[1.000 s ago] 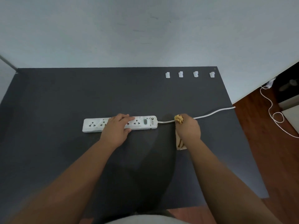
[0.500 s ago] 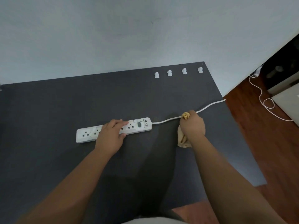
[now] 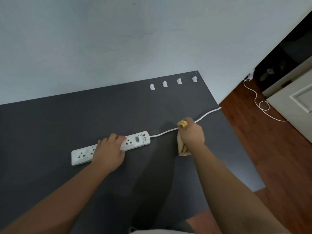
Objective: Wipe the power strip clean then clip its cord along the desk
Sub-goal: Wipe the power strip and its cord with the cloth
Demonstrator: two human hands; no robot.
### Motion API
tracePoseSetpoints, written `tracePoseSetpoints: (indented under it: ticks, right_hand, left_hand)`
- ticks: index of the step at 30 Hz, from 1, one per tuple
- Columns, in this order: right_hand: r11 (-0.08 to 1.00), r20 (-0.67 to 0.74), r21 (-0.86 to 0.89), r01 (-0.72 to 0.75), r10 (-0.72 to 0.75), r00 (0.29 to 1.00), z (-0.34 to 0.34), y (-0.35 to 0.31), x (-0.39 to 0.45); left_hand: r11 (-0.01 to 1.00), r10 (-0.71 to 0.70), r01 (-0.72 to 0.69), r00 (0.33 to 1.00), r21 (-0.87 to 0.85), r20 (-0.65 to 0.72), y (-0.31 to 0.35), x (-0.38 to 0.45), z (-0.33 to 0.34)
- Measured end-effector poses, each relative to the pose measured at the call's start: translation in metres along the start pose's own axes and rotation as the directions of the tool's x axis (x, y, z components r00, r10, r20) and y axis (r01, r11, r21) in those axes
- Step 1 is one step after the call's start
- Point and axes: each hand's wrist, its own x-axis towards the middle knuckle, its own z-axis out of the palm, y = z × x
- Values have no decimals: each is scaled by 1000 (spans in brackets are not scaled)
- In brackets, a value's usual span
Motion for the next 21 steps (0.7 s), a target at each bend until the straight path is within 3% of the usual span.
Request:
tracePoseSetpoints:
  ticks: [2,4,8,15,21]
  right_hand:
    - [998,93,-9,69,-68,993,15,-5,-3]
    - [997,146,56,51,-58,988,21,-2,0]
    - [994,207,49,97,-105,973,21,8,13]
    - [976,302,78,204,-218,928,14,13,33]
    - [986,172,-86,144,-128,977,-35,53,79]
  left_hand:
    - [993,-67,65,998,93,13,12,6,-1]
    - [991,-105,106,994,79,-14,34,13,-2]
    - [999,21,-22,999,-23,-41,109,33,1]
    - [988,13,-21,999,155,48,182,75,8]
    - [987,4,-8,1000,163,22,177,89,7]
